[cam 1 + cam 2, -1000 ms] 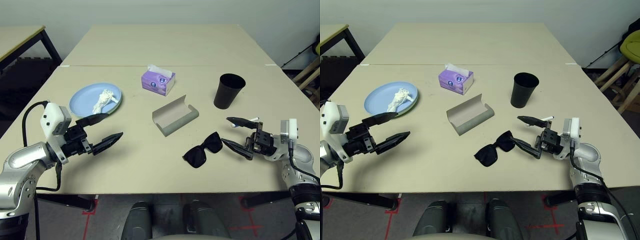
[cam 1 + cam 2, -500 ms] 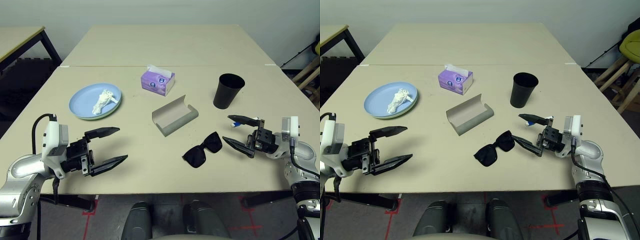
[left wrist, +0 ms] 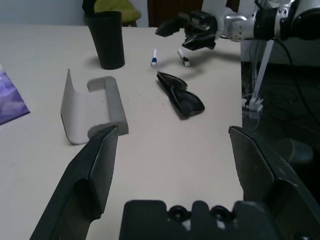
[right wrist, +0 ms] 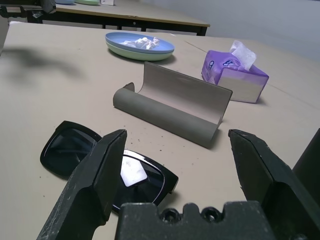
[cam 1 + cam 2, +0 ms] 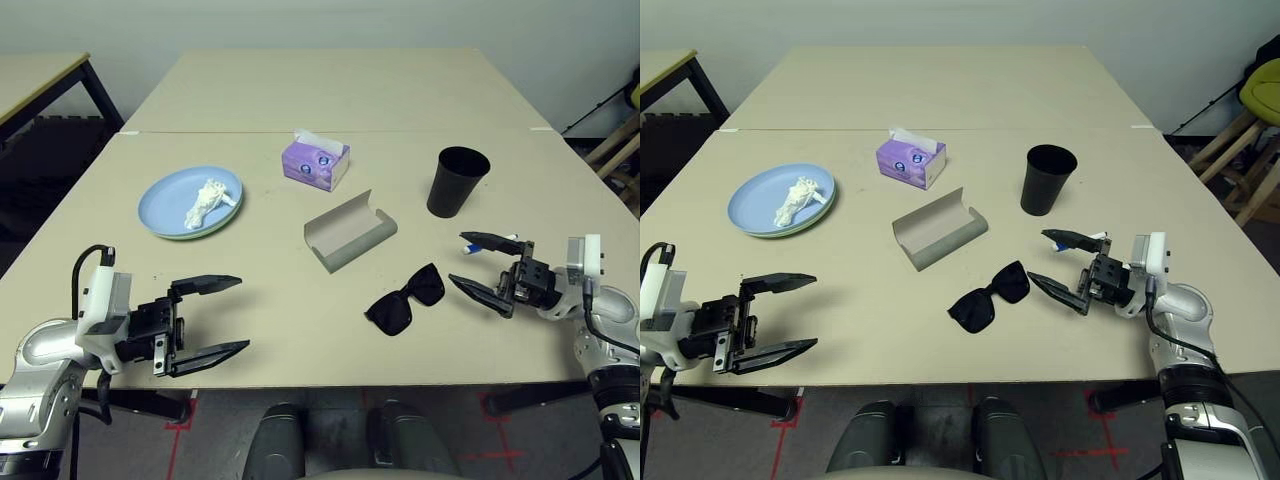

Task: Organize and tidy the items on the table.

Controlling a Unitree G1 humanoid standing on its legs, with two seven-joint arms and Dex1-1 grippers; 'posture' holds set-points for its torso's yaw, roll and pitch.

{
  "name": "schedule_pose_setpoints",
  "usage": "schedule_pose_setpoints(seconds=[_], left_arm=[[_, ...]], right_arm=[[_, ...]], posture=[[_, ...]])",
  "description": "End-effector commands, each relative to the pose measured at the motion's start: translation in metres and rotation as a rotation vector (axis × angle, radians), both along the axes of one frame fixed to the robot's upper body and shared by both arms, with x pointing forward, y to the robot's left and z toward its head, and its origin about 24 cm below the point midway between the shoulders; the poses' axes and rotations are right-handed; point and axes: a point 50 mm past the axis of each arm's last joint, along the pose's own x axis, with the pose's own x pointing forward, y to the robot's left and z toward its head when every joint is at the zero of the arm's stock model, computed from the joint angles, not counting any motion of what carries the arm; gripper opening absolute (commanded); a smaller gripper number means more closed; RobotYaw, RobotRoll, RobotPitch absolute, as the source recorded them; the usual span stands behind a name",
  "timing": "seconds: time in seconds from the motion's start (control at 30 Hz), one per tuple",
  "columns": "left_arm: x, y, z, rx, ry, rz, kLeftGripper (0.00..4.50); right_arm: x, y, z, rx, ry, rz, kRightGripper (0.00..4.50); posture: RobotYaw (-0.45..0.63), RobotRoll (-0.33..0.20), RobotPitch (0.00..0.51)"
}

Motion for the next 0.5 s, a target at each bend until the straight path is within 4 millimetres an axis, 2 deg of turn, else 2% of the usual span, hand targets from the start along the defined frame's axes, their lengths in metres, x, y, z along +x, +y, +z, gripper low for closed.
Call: schedule_pose_setpoints(seconds=[0.03, 0.5], left_arm=[[0.001, 0.001, 0.002, -0.017, -0.010, 0.000, 4.47], [0.002, 0.003, 0.000, 0.018, -0.039, 0.020, 4.47]], right_arm=[[0.001, -0.003, 0.007, -0.032, -0.003, -0.006, 4.50], [0.018, 0.001, 0.030, -0.145, 0.056, -0.108, 4.50]], posture=[[0.12, 0.000, 0.056], [0.11, 0.000, 0.058]])
